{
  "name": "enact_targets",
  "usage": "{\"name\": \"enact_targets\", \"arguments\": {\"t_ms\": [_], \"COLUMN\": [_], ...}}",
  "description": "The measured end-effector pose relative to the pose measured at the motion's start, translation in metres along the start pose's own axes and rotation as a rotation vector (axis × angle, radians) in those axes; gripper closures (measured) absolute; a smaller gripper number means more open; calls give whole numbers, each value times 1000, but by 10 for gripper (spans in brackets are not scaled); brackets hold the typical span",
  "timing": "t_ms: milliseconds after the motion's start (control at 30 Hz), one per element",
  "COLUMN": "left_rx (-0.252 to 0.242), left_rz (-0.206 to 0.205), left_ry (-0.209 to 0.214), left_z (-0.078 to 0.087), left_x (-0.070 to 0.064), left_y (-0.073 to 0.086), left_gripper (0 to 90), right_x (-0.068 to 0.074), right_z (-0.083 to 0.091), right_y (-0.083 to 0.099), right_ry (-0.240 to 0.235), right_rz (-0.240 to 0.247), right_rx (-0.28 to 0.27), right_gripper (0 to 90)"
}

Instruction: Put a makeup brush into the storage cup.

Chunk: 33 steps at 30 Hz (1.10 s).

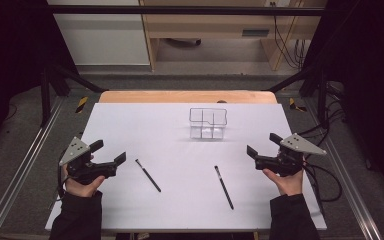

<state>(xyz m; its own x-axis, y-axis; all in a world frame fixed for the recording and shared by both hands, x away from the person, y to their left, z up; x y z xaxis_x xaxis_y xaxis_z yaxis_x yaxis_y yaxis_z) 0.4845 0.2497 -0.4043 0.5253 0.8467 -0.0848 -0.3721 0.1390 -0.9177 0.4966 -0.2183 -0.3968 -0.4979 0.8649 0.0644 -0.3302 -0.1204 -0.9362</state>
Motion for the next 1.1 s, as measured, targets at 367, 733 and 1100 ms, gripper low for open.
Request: {"name": "enact_targets", "arguments": {"t_ms": [367,733,1100], "left_rx": [28,46,47], "left_rz": [4,-3,-6], "left_ry": [-8,-15,-9], "left_z": [-4,-5,-5], "left_x": [1,2,-1], "left_y": [8,13,14], "left_gripper": [45,47,47], "right_x": [-1,6,20], "right_z": [1,-3,-10], "right_y": [1,1,-2], "right_ry": [21,54,60], "right_rz": [-8,18,27], "right_rx": [29,95,151], "right_gripper": [85,97,108]}}
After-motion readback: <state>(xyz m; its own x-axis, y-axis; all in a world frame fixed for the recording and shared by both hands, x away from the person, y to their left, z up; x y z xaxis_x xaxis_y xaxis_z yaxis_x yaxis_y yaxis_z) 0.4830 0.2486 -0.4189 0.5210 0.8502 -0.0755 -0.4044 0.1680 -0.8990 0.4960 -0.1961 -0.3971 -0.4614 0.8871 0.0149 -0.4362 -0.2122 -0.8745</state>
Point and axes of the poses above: each handheld gripper's, and its own axes: z roughly backward along the jaws, y roughly out of its underside, x roughly to its left, the point moved 6 cm from there along -z, roughly forward along the jaws, and after that the axes turned 4 degrees about x, right-handed, at the moved point
